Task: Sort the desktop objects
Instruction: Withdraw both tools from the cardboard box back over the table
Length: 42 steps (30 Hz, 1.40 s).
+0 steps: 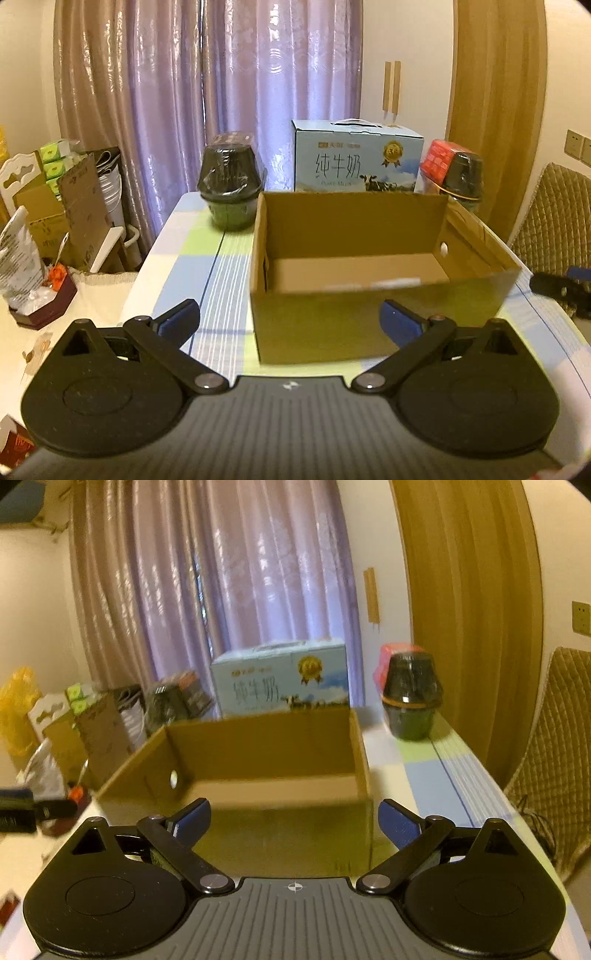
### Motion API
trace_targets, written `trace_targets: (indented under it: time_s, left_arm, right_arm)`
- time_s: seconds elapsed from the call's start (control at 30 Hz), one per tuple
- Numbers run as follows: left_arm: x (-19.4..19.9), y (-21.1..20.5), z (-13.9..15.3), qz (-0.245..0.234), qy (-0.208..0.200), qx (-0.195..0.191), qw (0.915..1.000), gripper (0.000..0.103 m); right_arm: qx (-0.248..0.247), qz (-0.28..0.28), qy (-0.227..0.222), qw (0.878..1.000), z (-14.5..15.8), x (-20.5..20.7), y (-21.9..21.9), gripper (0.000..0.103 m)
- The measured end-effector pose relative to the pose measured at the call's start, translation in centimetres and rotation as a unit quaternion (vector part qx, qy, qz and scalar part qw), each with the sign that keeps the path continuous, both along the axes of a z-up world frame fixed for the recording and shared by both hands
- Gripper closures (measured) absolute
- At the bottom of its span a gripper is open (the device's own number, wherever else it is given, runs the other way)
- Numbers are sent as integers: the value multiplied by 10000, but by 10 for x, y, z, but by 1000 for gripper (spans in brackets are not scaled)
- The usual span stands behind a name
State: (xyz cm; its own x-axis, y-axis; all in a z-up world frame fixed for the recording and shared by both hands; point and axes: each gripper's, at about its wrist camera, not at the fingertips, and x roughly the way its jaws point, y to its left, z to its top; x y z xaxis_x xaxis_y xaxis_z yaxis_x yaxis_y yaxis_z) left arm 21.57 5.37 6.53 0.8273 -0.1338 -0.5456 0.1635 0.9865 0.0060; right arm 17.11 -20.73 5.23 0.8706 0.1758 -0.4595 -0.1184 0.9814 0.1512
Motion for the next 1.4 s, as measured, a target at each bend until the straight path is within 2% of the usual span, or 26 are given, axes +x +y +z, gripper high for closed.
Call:
trace_targets:
  time_s: [0.17, 0.33, 0.47, 0.63, 0.73, 1.03, 1.4]
  left_arm:
    - [-46, 11, -13, 90, 104, 53, 9999, 1]
    - [-91, 17, -26, 272, 230, 148, 9993, 1]
    - [-124, 11, -35, 208, 240, 334, 9989, 1]
    - [-150, 5, -44, 71, 350, 243, 9991, 1]
    - [-157, 5, -48, 9, 455, 175, 9988, 1]
    - [-161, 18, -52, 75, 574, 285, 9979, 1]
    - [-139, 35, -58, 173, 717, 546, 9958, 1]
  right_arm:
    - [-110, 110, 277, 9995, -22, -41, -1, 8]
    - [30, 68, 622, 9980, -42, -79, 0, 8]
    - [-49, 192, 672, 9975, -47, -103, 8, 8]
    - [-172, 261, 709, 9970, -55, -119, 12, 8]
    - [-154, 267, 699, 9971, -57, -127, 11, 8]
    - [-342, 483, 713, 9957, -61, -132, 18, 8]
    - [-487, 568, 823, 9938, -67, -125, 19, 8]
